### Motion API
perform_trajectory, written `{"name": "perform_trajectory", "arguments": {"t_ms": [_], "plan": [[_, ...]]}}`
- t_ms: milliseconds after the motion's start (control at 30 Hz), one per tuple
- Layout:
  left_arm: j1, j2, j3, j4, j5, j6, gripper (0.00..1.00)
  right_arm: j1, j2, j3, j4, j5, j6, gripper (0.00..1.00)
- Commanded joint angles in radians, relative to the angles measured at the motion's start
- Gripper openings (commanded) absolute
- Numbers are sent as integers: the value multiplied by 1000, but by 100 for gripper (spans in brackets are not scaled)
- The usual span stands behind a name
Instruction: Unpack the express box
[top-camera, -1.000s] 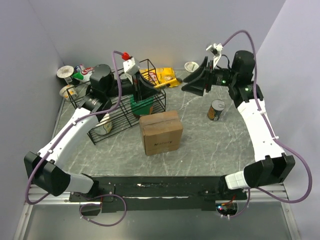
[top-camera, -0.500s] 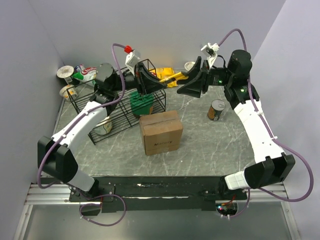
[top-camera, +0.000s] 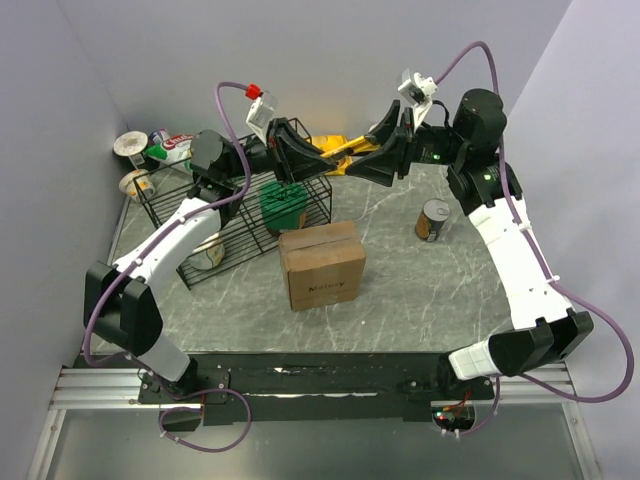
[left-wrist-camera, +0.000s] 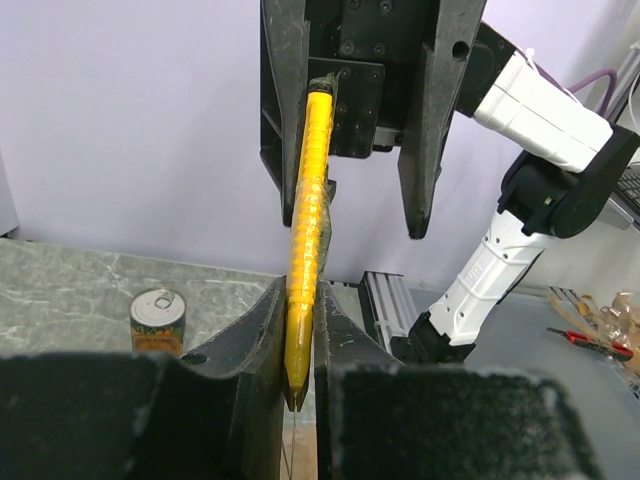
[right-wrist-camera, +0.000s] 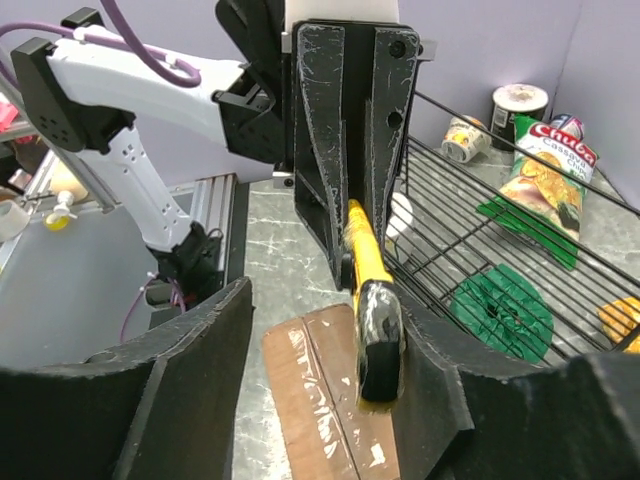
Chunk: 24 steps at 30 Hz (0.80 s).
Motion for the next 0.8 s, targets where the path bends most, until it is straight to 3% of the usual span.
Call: {"name": "perform_trajectory", "arguments": {"t_ms": [0,500,767], "plan": [[-6,18,45,94,-8,-57,1,32,18,47,-9,10,-13,57],[-24,53,68,125,-17,-82,1,44,49,99,4,50,-6,51],[-24,61,71,122,-21,-83,1,45,58,102,-3,47,-22,42]]}}
